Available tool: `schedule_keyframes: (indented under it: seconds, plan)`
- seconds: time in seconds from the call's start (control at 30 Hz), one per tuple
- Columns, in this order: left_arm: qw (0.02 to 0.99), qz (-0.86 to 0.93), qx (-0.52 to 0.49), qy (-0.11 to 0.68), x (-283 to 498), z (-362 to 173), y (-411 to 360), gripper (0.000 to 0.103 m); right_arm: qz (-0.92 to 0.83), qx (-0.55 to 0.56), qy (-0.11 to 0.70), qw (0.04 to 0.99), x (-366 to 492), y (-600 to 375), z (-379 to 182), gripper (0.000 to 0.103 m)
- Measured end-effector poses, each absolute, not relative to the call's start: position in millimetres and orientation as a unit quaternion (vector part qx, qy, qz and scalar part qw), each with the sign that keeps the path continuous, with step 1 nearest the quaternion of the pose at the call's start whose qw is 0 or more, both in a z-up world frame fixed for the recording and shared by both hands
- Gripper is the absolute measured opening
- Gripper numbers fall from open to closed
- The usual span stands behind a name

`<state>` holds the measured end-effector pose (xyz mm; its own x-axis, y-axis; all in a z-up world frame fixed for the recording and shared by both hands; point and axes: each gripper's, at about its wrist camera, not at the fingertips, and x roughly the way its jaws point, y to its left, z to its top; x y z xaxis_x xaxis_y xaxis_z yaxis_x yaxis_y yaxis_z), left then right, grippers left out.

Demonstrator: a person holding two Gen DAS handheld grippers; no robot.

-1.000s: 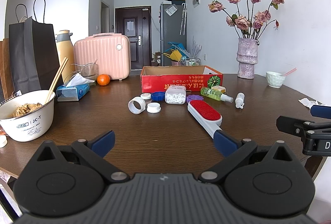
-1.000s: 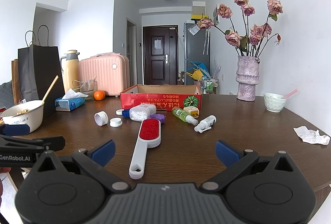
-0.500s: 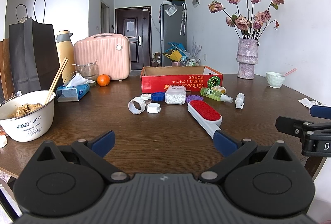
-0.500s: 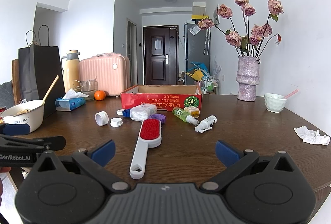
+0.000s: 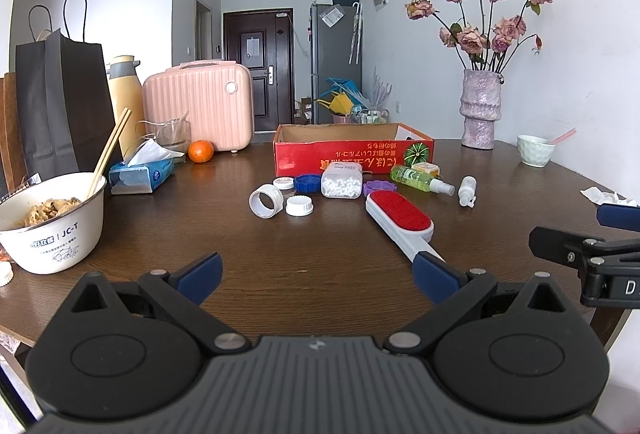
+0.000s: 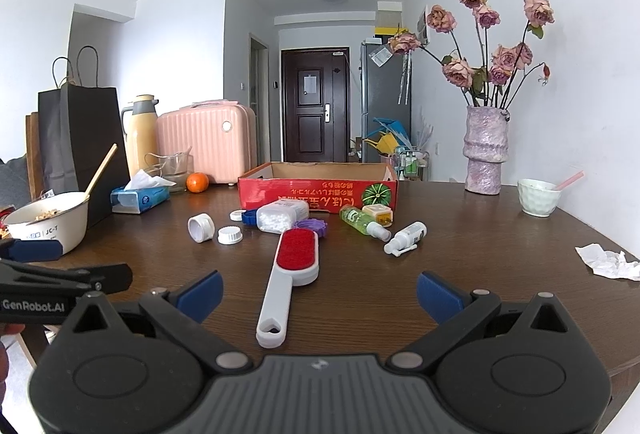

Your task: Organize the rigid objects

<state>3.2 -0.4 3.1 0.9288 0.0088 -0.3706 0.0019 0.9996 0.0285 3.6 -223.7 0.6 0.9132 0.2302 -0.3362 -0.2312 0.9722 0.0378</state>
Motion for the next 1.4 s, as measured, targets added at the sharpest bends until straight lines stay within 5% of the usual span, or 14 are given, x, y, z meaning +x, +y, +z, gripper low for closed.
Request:
schedule_keyframes:
  seconds: [1.4]
  plan:
    - [0.967, 0.006, -0.001, 0.255, 106.5, -16.6, 17.7, 0.103, 0.120, -0.006, 0.236, 0.964, 108.4, -201.1, -21.2, 0.103]
